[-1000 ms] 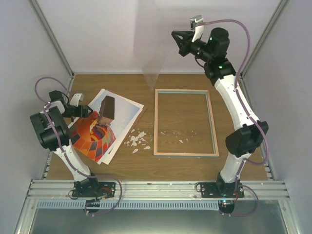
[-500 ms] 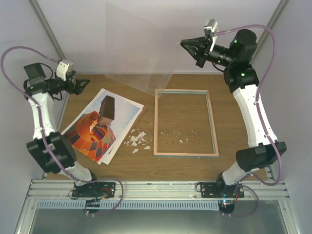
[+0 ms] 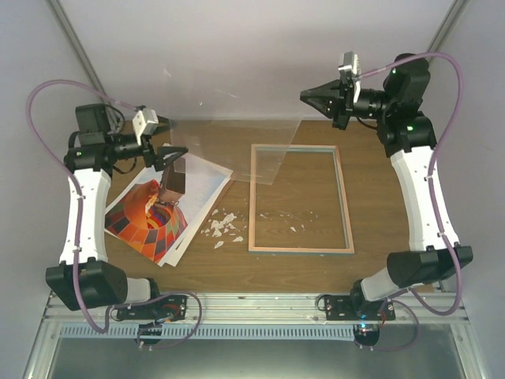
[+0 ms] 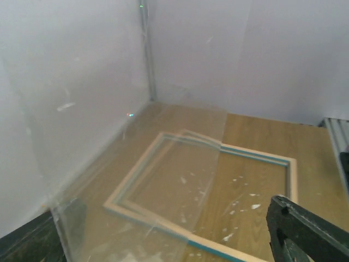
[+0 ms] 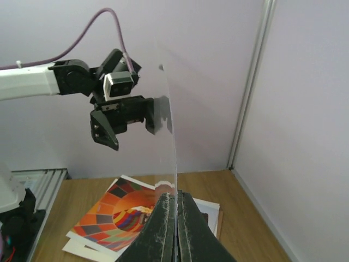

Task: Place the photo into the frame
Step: Pick up the photo frame item at the center of the board, then move the photo frame to the center of the board, then place the photo frame item in the photo frame.

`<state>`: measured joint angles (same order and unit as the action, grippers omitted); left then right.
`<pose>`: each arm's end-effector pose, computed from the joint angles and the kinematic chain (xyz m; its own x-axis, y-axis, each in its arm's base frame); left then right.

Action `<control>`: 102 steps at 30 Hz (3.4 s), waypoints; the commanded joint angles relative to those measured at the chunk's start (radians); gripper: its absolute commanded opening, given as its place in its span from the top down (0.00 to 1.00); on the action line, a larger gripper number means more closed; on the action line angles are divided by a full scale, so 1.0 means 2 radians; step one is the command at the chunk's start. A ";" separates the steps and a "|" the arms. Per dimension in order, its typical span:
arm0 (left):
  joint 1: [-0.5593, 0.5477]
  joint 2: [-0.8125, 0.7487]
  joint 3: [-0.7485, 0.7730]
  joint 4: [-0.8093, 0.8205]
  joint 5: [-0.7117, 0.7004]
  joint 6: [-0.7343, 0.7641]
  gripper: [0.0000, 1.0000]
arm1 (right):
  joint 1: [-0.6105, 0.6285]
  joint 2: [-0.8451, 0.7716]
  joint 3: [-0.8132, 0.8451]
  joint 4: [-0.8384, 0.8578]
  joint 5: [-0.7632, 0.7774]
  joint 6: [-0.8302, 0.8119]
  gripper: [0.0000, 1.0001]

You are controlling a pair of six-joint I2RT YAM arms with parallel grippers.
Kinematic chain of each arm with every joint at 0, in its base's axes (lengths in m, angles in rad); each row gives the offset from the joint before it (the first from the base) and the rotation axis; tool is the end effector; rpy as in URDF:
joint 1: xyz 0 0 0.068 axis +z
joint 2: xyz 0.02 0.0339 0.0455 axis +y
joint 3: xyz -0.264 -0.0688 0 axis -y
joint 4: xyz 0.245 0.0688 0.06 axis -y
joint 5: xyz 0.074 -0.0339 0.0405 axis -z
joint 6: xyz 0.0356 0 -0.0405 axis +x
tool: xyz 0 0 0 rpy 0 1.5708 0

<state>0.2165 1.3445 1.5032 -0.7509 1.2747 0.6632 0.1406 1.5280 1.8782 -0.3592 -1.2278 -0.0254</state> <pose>0.2644 0.0233 0.4216 0.0090 0.1859 -0.9825 0.8970 0.4327 0.0901 0.2965 0.0758 0.5169 0.0160 -0.0064 -0.9999 -0.9795 0.2009 -0.0169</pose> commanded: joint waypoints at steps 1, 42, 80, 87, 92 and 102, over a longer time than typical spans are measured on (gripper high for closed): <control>-0.027 -0.026 -0.027 0.007 -0.001 0.003 0.13 | -0.013 -0.031 -0.001 -0.055 -0.038 -0.057 0.99; -0.149 -0.055 -0.236 0.405 0.024 -0.563 1.00 | -0.245 0.017 -0.367 -0.066 0.482 -0.252 0.44; -0.275 0.113 -0.293 0.718 -0.013 -0.864 1.00 | -0.159 0.181 -0.389 -0.089 0.282 -0.268 0.71; -0.292 0.196 -0.292 0.771 -0.062 -0.900 1.00 | -0.194 0.184 -0.383 -0.102 0.249 -0.246 0.72; -0.294 0.274 -0.250 0.703 -0.070 -0.840 1.00 | -0.227 0.185 -0.376 -0.102 0.257 -0.241 0.72; -0.284 0.348 -0.162 0.497 -0.142 -0.676 1.00 | -0.230 0.170 -0.377 -0.093 0.285 -0.207 0.71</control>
<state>-0.3626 2.0212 1.1065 0.3710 1.0729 -0.8497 -0.3191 1.8805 1.1091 -0.5533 -0.6636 -0.4866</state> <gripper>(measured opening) 0.020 0.287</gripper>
